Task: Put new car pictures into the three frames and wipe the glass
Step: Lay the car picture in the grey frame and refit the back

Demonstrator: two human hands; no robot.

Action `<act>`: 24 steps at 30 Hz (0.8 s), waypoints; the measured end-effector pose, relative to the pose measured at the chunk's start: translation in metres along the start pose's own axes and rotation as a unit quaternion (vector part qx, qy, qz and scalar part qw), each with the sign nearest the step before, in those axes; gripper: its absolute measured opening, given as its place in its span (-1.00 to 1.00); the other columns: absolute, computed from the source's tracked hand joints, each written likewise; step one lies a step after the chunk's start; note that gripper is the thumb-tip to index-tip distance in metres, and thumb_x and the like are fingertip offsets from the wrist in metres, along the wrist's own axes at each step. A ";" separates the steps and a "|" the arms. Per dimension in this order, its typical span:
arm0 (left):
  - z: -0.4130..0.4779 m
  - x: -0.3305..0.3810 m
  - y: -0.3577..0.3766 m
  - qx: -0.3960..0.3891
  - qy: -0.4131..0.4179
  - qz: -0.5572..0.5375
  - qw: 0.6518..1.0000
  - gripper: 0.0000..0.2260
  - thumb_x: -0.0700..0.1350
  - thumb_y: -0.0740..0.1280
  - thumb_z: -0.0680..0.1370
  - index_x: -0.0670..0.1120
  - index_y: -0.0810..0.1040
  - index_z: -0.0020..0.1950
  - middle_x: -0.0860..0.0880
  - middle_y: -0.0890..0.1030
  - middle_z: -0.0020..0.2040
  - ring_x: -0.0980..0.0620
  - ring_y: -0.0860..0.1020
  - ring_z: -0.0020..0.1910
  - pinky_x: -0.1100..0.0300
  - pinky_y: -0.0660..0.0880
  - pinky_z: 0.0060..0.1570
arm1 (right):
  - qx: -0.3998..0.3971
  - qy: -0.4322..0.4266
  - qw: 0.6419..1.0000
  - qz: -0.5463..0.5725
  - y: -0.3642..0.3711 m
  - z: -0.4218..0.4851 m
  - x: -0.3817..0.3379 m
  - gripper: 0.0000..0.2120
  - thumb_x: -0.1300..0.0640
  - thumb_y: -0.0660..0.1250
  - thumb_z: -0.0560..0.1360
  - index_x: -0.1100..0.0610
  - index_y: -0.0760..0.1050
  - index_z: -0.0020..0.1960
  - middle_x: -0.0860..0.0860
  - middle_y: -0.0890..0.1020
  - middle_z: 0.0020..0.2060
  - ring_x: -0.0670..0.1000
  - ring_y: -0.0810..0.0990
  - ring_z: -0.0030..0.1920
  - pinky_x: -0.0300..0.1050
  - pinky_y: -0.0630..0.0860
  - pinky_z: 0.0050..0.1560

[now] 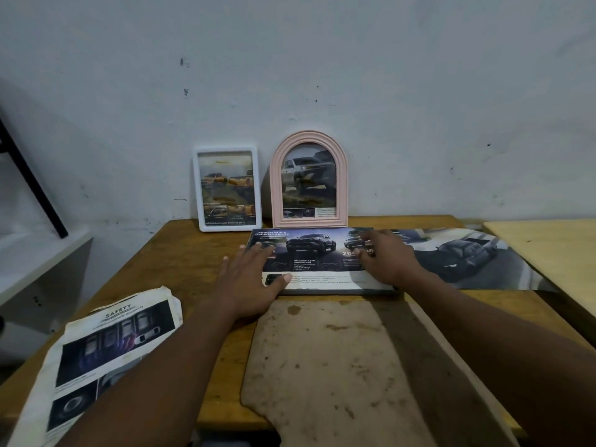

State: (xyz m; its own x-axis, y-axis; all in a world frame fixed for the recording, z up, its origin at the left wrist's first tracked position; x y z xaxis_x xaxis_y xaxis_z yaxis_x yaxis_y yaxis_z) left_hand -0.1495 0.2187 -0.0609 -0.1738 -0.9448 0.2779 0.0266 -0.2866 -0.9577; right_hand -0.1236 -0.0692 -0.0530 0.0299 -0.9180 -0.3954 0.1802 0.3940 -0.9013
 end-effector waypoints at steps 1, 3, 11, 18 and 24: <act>-0.005 0.004 -0.003 0.005 -0.001 -0.002 1.000 -0.29 0.42 0.13 0.57 0.17 0.05 0.65 0.03 0.03 0.68 -0.07 -0.03 0.65 -0.19 -0.10 0.57 | 0.004 0.002 1.000 0.004 -0.005 -0.009 0.001 -0.54 -0.12 0.31 0.57 -0.01 0.39 0.41 0.08 0.47 0.36 0.14 0.46 0.32 0.26 0.45 0.29; -0.019 0.011 -0.007 0.019 -0.007 -0.013 1.000 -0.31 0.39 0.14 0.59 0.17 0.06 0.64 0.01 0.09 0.67 -0.10 0.08 0.62 -0.19 0.07 0.55 | 0.017 0.000 1.000 0.001 -0.013 -0.026 0.004 -0.59 -0.08 0.33 0.56 0.01 0.43 0.35 0.09 0.51 0.31 0.13 0.49 0.26 0.20 0.51 0.22; -0.088 0.037 -0.007 0.057 -0.035 0.033 0.997 -0.41 0.27 0.15 0.64 0.06 0.15 0.61 -0.09 0.22 0.59 -0.15 0.37 0.47 -0.11 0.44 0.30 | 0.047 0.025 0.996 -0.075 -0.041 -0.106 0.031 -0.65 -0.08 0.33 0.51 0.06 0.49 0.22 0.11 0.60 0.16 0.15 0.57 0.13 0.12 0.58 0.08; -0.119 0.047 0.006 0.034 0.005 0.027 0.999 -0.40 0.24 0.16 0.64 0.08 0.10 0.63 -0.08 0.22 0.58 -0.15 0.37 0.46 -0.14 0.46 0.32 | 0.019 0.101 0.982 -0.156 -0.033 -0.155 0.046 -0.50 -0.22 0.19 0.56 0.05 0.35 0.36 0.14 0.50 0.30 0.19 0.44 0.30 0.15 0.47 0.21; -0.131 0.052 0.022 0.065 0.055 -0.029 0.996 -0.45 0.22 0.27 0.59 0.14 0.27 0.55 0.04 0.35 0.49 -0.05 0.40 0.40 -0.03 0.45 0.28 | 0.057 0.098 0.986 -0.120 -0.019 -0.176 0.030 -0.50 -0.24 0.14 0.56 0.04 0.36 0.35 0.16 0.47 0.30 0.20 0.41 0.29 0.18 0.35 0.28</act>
State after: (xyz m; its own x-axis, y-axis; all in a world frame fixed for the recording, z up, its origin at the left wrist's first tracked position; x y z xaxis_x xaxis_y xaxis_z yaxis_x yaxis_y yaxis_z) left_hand -0.2868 0.1840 -0.0768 -0.2856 -0.9048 0.3159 0.1389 -0.3652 -0.9205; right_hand -0.2989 -0.0965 -0.0785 -0.2164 -0.9534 -0.2104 0.2687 0.1490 -0.9516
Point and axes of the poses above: each hand's wrist, its own z-axis towards the middle knuckle, its own y-axis out of the palm, x = y × z, the point moved 1 cm from there along z, towards the middle knuckle
